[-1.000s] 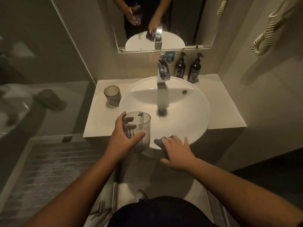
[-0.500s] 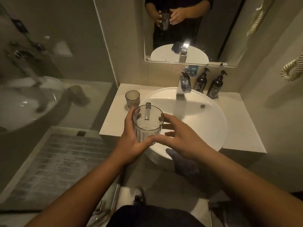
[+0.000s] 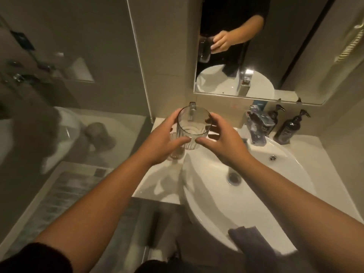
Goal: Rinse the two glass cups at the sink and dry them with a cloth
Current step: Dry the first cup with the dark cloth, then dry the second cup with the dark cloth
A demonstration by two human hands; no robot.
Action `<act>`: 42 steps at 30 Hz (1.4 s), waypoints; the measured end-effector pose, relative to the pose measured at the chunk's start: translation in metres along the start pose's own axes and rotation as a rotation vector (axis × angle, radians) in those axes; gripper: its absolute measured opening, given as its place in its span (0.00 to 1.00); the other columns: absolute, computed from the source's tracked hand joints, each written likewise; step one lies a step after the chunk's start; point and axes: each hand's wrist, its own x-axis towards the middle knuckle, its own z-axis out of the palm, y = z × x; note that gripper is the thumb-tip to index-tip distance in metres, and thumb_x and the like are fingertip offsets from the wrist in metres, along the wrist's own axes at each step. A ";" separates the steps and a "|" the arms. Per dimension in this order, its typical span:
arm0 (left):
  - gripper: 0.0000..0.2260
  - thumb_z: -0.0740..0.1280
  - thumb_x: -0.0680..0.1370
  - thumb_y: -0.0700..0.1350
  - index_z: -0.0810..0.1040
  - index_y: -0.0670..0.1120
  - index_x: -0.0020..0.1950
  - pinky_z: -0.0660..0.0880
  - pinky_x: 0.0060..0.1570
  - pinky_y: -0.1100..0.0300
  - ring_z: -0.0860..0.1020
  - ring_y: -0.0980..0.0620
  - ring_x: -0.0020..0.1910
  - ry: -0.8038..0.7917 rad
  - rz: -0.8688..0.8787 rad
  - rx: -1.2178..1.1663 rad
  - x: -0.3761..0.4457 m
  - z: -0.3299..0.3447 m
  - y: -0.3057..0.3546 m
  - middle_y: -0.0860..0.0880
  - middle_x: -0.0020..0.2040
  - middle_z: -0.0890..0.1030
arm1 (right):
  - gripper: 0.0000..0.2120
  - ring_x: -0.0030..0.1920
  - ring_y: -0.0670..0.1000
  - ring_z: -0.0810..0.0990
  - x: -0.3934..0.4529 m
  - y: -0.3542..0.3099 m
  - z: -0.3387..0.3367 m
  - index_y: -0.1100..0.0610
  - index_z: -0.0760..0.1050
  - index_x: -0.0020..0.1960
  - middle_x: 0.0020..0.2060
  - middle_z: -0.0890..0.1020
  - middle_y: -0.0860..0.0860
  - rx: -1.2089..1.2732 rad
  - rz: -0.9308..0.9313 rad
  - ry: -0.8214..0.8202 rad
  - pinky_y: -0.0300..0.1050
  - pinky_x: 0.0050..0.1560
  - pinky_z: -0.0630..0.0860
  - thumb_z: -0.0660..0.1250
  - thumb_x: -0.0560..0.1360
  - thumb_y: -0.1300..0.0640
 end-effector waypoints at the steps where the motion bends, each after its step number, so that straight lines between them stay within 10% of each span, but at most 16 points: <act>1: 0.37 0.74 0.76 0.46 0.58 0.51 0.80 0.67 0.70 0.57 0.69 0.57 0.69 -0.005 -0.004 0.015 0.021 -0.004 -0.009 0.58 0.69 0.70 | 0.37 0.60 0.48 0.77 0.021 0.005 0.004 0.54 0.64 0.73 0.60 0.76 0.45 -0.014 0.009 0.003 0.45 0.61 0.76 0.77 0.69 0.55; 13: 0.34 0.75 0.74 0.40 0.64 0.48 0.77 0.67 0.66 0.62 0.70 0.61 0.65 -0.073 -0.173 -0.003 0.157 0.016 -0.127 0.56 0.65 0.74 | 0.36 0.62 0.50 0.77 0.170 0.110 0.067 0.56 0.66 0.71 0.63 0.78 0.51 -0.119 0.121 -0.025 0.48 0.63 0.74 0.77 0.68 0.54; 42: 0.37 0.74 0.75 0.43 0.59 0.49 0.79 0.66 0.74 0.52 0.69 0.53 0.74 -0.209 -0.286 0.004 0.183 0.036 -0.196 0.49 0.74 0.72 | 0.36 0.60 0.54 0.79 0.199 0.160 0.100 0.57 0.64 0.69 0.60 0.80 0.53 -0.203 0.259 -0.164 0.54 0.60 0.76 0.77 0.68 0.50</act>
